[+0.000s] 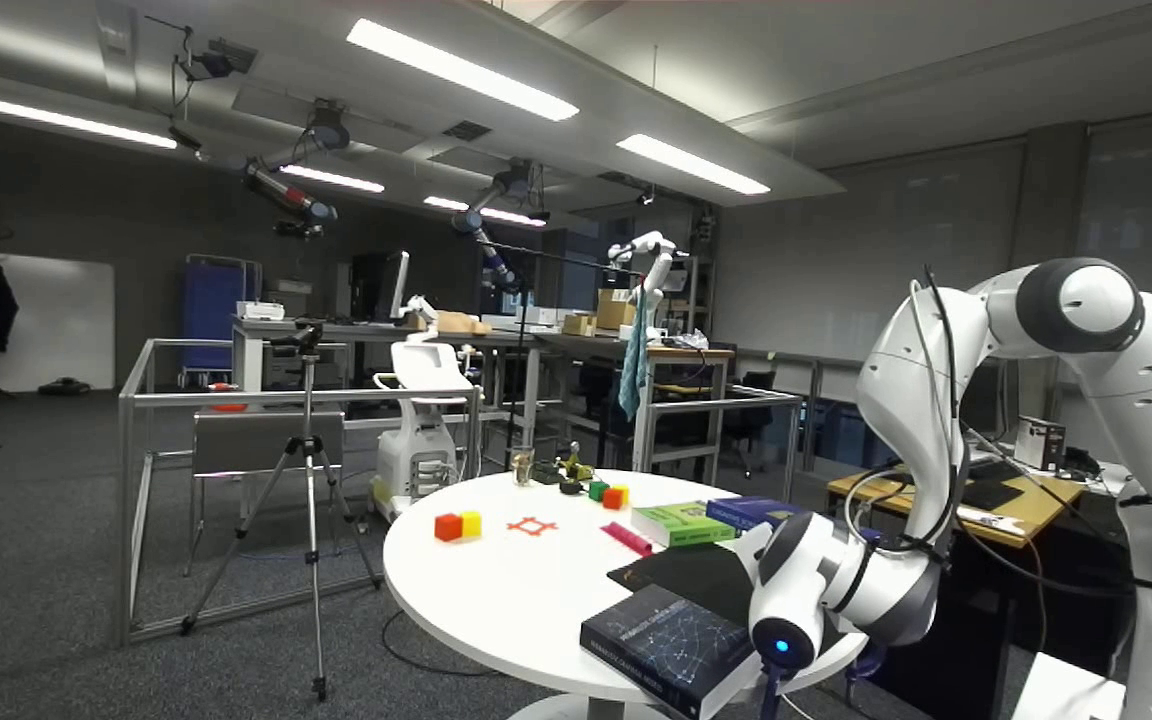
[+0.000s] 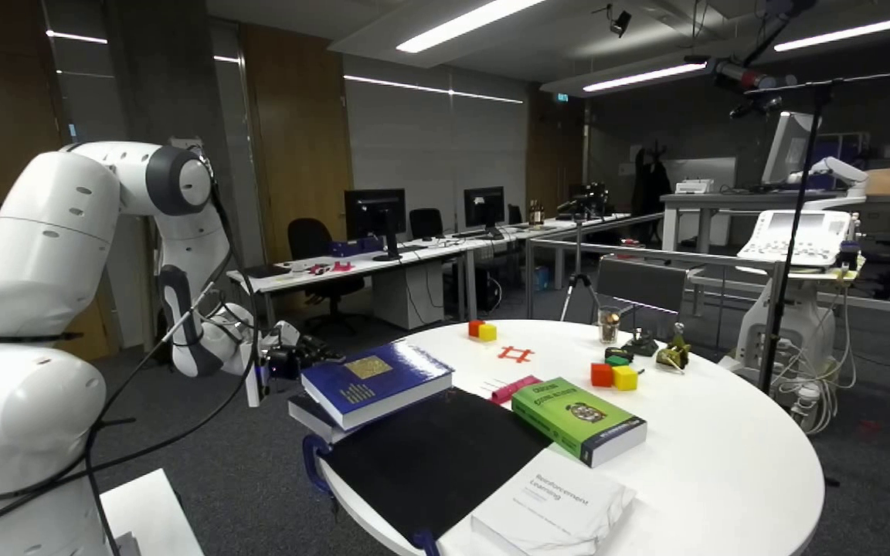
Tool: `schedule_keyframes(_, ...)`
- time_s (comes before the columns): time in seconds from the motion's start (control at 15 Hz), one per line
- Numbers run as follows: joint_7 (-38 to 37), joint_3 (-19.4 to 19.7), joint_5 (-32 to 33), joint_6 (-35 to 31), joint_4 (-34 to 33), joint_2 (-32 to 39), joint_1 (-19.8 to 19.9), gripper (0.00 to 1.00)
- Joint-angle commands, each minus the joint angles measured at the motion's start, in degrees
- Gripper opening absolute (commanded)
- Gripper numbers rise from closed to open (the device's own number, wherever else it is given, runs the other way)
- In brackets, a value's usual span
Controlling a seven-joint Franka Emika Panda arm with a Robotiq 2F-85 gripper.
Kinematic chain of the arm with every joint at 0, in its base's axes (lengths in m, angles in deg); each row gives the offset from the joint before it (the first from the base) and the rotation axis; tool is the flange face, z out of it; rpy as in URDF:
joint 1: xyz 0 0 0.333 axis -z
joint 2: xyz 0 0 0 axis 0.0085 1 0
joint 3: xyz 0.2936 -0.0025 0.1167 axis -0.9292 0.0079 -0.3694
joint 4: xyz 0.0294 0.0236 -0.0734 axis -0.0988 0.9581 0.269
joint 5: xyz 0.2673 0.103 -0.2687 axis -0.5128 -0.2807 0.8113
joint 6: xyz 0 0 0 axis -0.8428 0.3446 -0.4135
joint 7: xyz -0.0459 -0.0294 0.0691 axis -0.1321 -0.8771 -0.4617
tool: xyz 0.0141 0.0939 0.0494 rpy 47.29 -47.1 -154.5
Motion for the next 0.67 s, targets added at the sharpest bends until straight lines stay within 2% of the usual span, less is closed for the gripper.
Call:
schedule_keyframes(0.0, 2.8, -1.1, 6.0, 3.5, 2.4, -4.7, 1.4, 0.17)
schedule_keyframes(0.6, 2.8, 0.1, 16.7, -2.8, 1.0, -2.0, 6.0, 0.17)
